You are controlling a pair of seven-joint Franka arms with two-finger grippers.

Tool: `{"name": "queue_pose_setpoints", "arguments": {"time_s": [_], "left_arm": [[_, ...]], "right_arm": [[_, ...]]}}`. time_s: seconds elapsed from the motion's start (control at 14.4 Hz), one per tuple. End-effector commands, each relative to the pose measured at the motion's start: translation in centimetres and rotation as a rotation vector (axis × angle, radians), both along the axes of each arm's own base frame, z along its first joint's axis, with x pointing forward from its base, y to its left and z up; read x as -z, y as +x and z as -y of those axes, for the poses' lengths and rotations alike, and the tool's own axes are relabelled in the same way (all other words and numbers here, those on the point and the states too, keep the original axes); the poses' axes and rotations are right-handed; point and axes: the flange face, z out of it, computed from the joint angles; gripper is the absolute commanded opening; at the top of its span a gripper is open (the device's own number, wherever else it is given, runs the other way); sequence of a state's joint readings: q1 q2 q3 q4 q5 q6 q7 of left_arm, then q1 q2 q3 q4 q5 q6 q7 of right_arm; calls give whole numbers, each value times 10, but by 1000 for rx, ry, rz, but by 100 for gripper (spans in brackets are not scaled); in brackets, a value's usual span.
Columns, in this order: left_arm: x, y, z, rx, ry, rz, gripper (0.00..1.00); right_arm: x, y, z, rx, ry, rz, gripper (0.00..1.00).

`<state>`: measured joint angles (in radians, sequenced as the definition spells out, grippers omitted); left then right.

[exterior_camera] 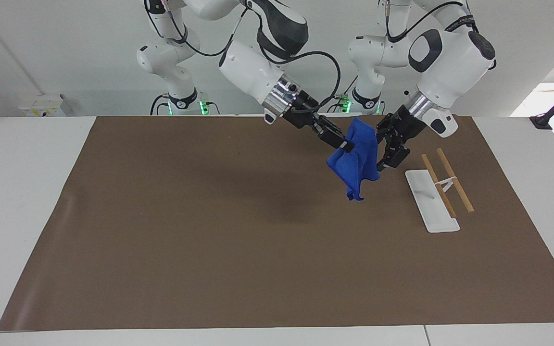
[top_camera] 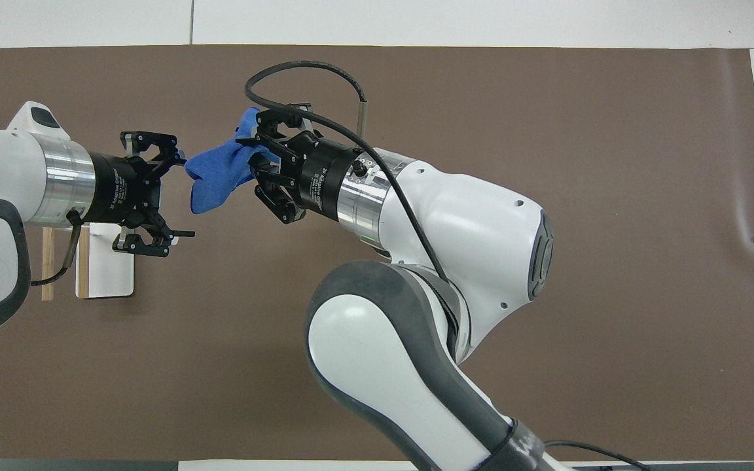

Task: Right arm passes towel to left arm to hang
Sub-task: 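Bring the towel to the left gripper and close the left gripper on it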

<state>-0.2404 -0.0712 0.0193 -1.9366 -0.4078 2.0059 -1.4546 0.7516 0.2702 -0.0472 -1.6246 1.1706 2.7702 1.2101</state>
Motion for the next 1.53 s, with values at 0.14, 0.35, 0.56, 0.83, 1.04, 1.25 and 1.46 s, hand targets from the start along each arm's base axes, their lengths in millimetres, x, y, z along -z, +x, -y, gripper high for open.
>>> {"name": "queue_pose_setpoints", "arguments": {"time_s": [0.14, 0.35, 0.56, 0.83, 1.04, 1.25, 1.46], "left_arm": [[1, -1, -13, -44, -32, -26, 100], [-4, 4, -23, -72, -55, -20, 100], [-1, 4, -28, -108, -97, -42, 100], [10, 4, -3, -203, -104, -116, 100], [16, 8, 14, -222, -105, -110, 100], [21, 17, 16, -246, -128, -86, 100], [28, 11, 44, -205, -132, -90, 100]], "right_arm": [[1, 0, 0, 13, 6, 4, 0], [1, 0, 1, 15, 6, 4, 0], [0, -1, -1, 11, 6, 6, 0], [0, 0, 0, 14, 5, 8, 0], [0, 0, 0, 14, 5, 8, 0], [1, -1, 0, 13, 4, 7, 0], [0, -1, 0, 13, 5, 8, 0]]}}
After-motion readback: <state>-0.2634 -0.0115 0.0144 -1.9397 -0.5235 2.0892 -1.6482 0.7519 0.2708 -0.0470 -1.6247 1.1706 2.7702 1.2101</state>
